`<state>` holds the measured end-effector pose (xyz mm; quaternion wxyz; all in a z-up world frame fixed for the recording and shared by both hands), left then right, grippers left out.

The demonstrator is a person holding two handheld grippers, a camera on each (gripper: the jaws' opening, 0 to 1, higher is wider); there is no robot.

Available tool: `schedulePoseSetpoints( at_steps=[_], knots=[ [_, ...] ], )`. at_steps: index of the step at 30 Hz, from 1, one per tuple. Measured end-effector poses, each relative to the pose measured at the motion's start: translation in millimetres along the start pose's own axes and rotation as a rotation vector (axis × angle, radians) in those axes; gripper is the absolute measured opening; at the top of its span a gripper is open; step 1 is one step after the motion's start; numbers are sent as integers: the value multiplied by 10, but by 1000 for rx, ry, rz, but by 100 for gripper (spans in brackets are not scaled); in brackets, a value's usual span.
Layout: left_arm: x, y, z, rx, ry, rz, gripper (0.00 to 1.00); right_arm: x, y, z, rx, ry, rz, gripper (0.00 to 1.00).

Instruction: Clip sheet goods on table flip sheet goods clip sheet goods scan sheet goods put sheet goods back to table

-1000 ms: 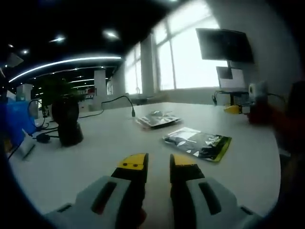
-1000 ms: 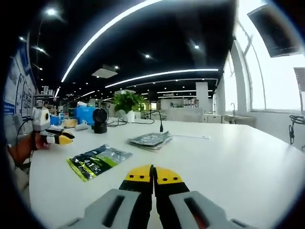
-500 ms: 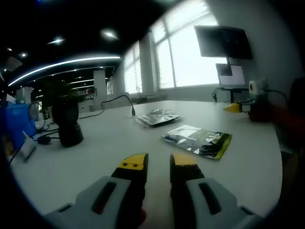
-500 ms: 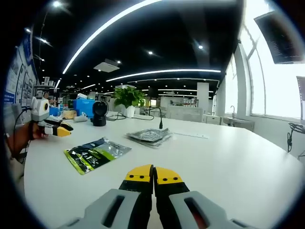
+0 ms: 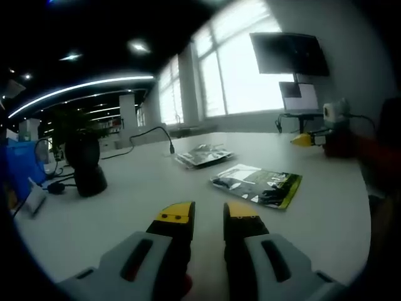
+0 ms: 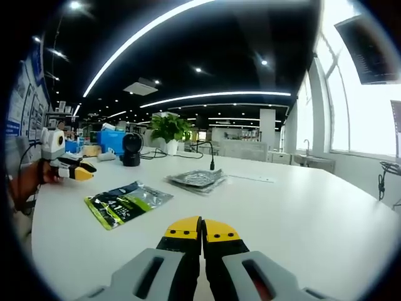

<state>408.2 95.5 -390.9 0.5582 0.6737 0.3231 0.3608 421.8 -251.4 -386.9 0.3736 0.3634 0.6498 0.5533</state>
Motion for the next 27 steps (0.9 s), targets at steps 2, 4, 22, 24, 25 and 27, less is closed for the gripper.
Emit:
schedulePoseSetpoints(
  at_steps=[2,4,22,24,25,27],
  knots=[
    [30,21,-1,-18,3,-26,11,-25,2,-2,-5,-6,-7,0],
    [53,-4,26,-2,8,-39,11,-38,-6,11,1,0,19,0],
    [-7,22,2,-18,-6,-22,11,-10,-16,12,6,-6,-22,0],
    [-8,21,1,-17,-5,-19,11,-8,-21,13,9,-6,-26,0],
    [-6,22,-1,-19,-3,-21,11,-8,-20,13,8,-5,-26,0],
    [-4,26,-3,-22,-3,-27,11,-9,-19,11,9,-8,-25,0]
  ],
)
Point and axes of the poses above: the point that each gripper's makers call its tool centre point, and the gripper's own axes: z roughly forward along the fingers, x roughly to its left, y roughly out of its top, the point moved 4 cm from there along -z, roughly backward along the fingers, and after that the axes turned 1 degree about y, right-handed, at the moved point
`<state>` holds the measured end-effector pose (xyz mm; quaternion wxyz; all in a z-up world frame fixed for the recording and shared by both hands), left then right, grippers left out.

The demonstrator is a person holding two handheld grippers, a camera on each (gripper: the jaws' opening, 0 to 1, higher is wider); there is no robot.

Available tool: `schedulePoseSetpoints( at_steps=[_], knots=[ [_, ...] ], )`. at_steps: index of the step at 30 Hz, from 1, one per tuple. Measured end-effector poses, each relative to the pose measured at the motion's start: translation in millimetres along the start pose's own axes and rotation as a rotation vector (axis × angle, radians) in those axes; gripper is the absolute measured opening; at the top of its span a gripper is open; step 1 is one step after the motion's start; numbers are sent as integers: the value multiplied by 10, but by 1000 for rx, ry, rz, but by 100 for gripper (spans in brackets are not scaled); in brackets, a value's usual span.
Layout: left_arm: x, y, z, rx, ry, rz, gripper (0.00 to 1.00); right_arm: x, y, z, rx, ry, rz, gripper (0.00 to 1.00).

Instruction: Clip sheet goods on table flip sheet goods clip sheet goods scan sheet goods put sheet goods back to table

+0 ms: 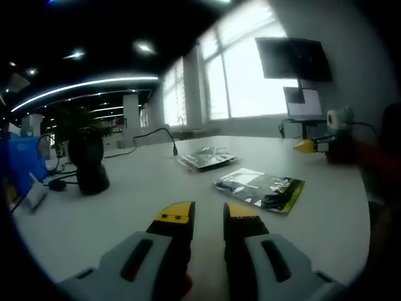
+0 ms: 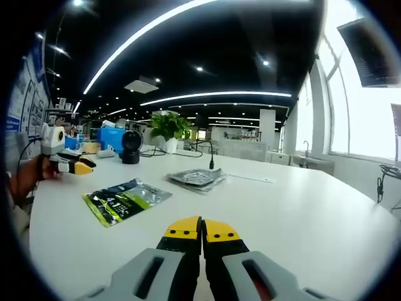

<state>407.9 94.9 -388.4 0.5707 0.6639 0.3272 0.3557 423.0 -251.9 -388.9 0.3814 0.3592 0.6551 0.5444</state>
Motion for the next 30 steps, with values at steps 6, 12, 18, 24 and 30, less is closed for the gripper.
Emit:
schedulePoseSetpoints(
  at_steps=[6,12,18,24,30],
  knots=[
    [-7,-9,-1,7,0,9,11,4,-3,2,3,0,-6,0],
    [-3,-3,-7,2,-2,8,11,9,-8,13,8,-2,-15,0],
    [1,-2,-10,2,0,9,11,22,-4,8,9,-3,-20,0],
    [2,0,-11,1,1,7,11,26,-2,14,8,1,-23,0],
    [0,0,-10,2,4,8,11,2,-1,9,3,2,-13,0]
  ],
)
Point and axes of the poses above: the point that each gripper's makers call its tool centre point, and the gripper's own axes: z roughly forward along the fingers, x roughly to its left, y roughly out of its top, the point moved 4 cm from there along -z, roughly backward along the fingers, and after that the axes turned 1 degree about y, right-handed, at the moved point
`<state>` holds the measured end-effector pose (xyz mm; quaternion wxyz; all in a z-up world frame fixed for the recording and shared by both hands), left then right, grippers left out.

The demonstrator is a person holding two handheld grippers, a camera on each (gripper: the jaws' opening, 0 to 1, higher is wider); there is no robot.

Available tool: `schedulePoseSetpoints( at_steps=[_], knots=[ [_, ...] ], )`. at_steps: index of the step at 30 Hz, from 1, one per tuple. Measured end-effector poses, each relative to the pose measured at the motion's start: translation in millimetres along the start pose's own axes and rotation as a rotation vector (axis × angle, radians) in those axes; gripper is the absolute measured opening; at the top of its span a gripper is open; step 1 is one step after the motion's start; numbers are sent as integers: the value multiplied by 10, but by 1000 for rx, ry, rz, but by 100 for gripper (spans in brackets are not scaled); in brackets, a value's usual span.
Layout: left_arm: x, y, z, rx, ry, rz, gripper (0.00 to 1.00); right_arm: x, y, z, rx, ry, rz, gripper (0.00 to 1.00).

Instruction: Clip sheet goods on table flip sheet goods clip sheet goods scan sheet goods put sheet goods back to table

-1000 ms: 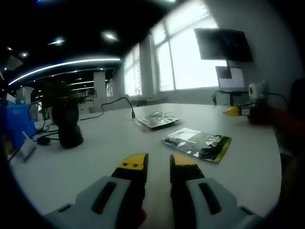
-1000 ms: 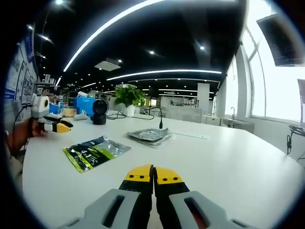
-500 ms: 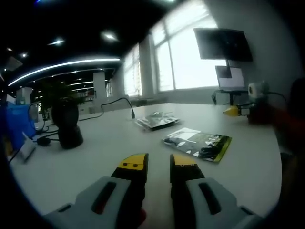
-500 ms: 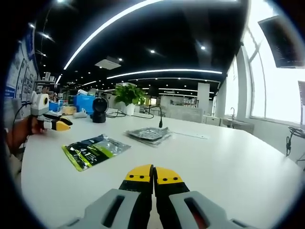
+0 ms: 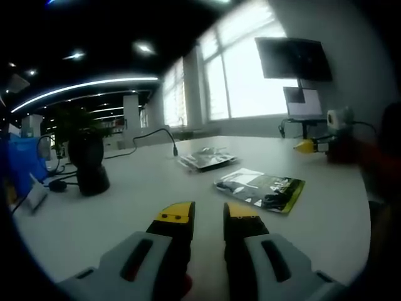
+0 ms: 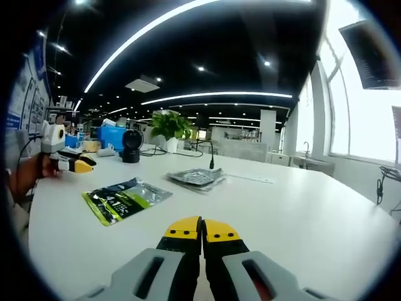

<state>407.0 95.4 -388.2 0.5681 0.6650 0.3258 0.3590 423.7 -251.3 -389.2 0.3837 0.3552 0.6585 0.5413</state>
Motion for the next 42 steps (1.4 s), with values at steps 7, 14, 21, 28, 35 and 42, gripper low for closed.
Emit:
schedulePoseSetpoints(
  at_steps=[7,14,21,28,35,42],
  knots=[
    [24,1,9,-2,2,-2,11,-15,-4,-5,2,-7,-1,0],
    [19,2,8,-2,4,-1,11,-12,-5,-12,2,-9,-6,0],
    [11,5,8,-3,3,-2,11,-12,-5,-13,1,-7,-7,0],
    [11,8,8,-4,4,0,11,-1,-1,-17,1,-9,-12,0],
    [9,7,9,-3,3,1,11,-11,0,-19,-2,-8,-12,0],
    [-3,11,4,-5,-2,3,11,-16,-1,-21,-1,-12,-14,0]
  ],
)
Point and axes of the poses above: the point that each gripper's makers call its tool centre point, and the gripper's own axes: z roughly forward along the fingers, x roughly to its left, y roughly out of its top, the point moved 4 cm from there along -z, roughly backward along the fingers, and after that the axes turned 1 degree about y, right-handed, at the moved point
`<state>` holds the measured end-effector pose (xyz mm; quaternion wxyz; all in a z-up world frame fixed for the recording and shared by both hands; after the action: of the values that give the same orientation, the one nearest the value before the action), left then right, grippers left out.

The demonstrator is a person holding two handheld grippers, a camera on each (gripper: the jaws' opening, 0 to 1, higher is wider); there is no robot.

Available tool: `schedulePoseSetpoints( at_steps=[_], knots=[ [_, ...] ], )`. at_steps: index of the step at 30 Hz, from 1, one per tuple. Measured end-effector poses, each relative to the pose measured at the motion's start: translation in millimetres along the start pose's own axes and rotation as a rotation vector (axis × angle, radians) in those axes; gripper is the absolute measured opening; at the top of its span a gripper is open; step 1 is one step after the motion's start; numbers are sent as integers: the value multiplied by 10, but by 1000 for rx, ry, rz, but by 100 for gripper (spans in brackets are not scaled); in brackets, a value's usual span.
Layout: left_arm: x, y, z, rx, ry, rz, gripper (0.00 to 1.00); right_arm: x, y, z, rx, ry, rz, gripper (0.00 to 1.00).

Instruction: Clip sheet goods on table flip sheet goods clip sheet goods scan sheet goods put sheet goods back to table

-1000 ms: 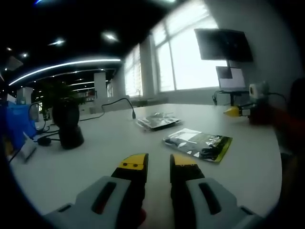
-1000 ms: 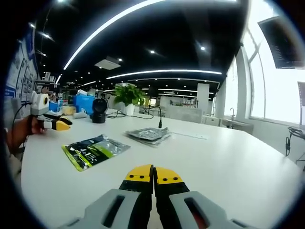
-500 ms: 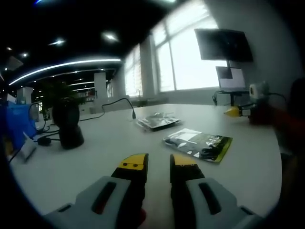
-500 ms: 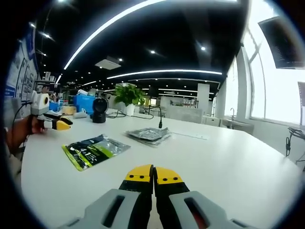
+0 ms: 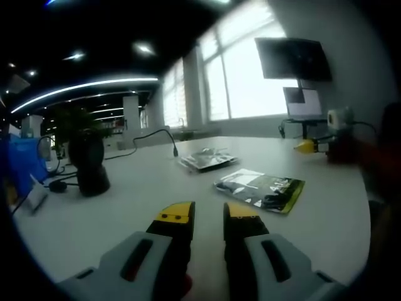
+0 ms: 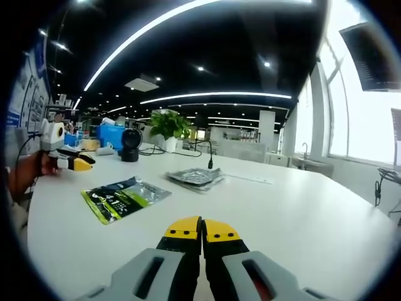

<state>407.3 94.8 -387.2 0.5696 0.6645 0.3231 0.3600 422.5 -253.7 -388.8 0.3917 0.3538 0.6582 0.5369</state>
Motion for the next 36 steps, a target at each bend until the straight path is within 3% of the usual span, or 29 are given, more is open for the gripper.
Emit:
schedulePoseSetpoints(
  at_steps=[24,36],
  knots=[
    [6,3,-12,-4,-2,0,11,19,22,3,-10,8,6,0],
    [5,-4,-8,2,-2,5,11,-37,123,-11,0,-31,-12,0]
  ],
)
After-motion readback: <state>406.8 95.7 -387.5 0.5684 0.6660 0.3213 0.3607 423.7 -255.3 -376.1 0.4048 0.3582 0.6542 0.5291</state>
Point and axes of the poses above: the point that each gripper's makers call its tool centre point, and the gripper's own axes: z roughly forward along the fingers, x roughly to its left, y roughly out of its top, the point moved 4 cm from there along -z, roughly backward along the fingers, and after that the axes turned 1 degree about y, right-handed, at the moved point
